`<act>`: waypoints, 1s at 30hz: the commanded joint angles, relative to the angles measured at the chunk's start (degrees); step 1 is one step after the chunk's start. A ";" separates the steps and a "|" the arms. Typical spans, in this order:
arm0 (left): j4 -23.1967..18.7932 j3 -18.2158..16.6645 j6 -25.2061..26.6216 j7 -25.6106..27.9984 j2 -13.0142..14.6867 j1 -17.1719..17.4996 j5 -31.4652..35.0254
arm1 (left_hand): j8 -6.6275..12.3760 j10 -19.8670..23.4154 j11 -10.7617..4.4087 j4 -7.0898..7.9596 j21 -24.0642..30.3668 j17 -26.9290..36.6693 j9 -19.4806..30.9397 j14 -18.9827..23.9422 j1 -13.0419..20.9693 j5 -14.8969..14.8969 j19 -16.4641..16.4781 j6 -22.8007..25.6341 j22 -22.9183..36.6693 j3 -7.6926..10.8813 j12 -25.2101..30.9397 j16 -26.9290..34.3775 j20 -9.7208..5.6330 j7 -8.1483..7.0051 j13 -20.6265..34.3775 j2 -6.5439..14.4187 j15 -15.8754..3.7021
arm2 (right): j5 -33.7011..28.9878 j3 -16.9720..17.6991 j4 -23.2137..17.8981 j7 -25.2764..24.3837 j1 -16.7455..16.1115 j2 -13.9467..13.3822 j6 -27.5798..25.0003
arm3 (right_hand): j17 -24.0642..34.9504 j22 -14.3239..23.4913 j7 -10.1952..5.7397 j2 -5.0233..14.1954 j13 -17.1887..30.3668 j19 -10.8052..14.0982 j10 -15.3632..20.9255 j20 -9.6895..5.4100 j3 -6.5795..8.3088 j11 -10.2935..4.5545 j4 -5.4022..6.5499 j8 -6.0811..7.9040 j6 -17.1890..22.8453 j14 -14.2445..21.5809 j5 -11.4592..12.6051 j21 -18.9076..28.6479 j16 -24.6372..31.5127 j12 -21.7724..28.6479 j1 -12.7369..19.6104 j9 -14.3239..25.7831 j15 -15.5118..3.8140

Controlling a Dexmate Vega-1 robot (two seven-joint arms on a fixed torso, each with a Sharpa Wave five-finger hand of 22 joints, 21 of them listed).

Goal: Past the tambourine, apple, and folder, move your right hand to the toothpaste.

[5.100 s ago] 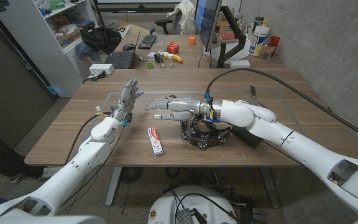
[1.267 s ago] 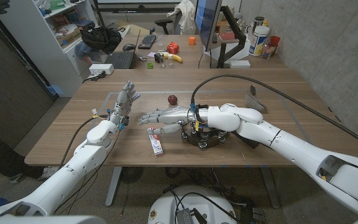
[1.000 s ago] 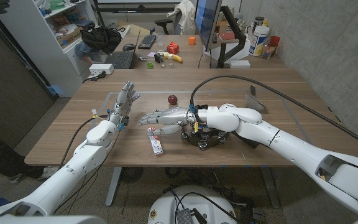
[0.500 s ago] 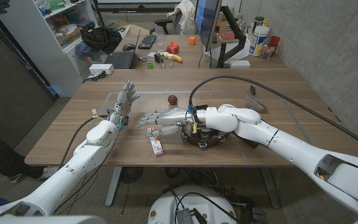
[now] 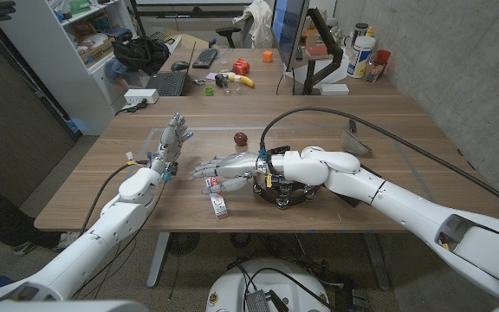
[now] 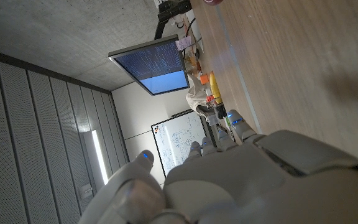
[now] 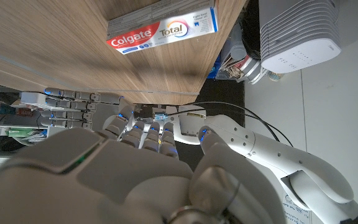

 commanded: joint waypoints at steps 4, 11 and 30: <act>-2.18 -0.52 3.02 3.29 1.82 1.46 1.27 | 0.21 -6.41 1.66 -0.04 -0.35 0.27 0.19 -8.11 -0.22 0.29 -10.46 -6.73 0.22 0.04 0.09 -0.14 0.78 0.48 0.19 6.43 1.09 | -1.17 -1.39 1.25 0.21 1.06 1.13 -0.19 | 0.11 0.26 0.12 0.96 0.19 -0.23 -0.17 -5.22 0.01 -0.18 -0.24 0.14 -0.34 -0.55 -0.27 -0.17 -0.08 -0.04 0.84 0.23 -1.56; -2.19 -1.12 3.49 3.47 2.15 2.01 0.60 | 0.17 -6.60 2.43 0.04 -0.54 0.31 0.20 -8.26 -0.21 0.32 -10.82 -6.85 0.25 0.24 0.04 -0.15 1.75 0.71 0.19 6.69 1.93 | -1.94 -2.05 1.92 -0.14 1.57 1.83 -0.36 | 0.11 0.26 0.08 1.01 0.19 -0.20 -0.25 -5.25 0.00 -0.23 -0.29 0.16 -0.37 -0.56 -0.28 -0.29 -0.05 -0.04 0.88 0.23 -1.61; 1.09 -1.87 -0.18 -0.95 1.98 1.14 -0.64 | 0.24 -6.20 0.14 0.08 -0.42 0.38 0.22 -8.21 -0.32 0.31 -9.96 -6.79 0.33 0.40 0.24 -0.04 -0.49 0.81 0.21 6.59 0.12 | -3.30 -3.49 2.41 -0.46 2.56 3.26 -2.31 | 0.12 0.28 0.08 1.10 0.19 -0.06 -0.27 -5.39 -0.06 -0.20 -0.39 0.23 -0.36 -0.64 -0.31 -0.57 -0.01 0.05 0.95 0.23 -1.67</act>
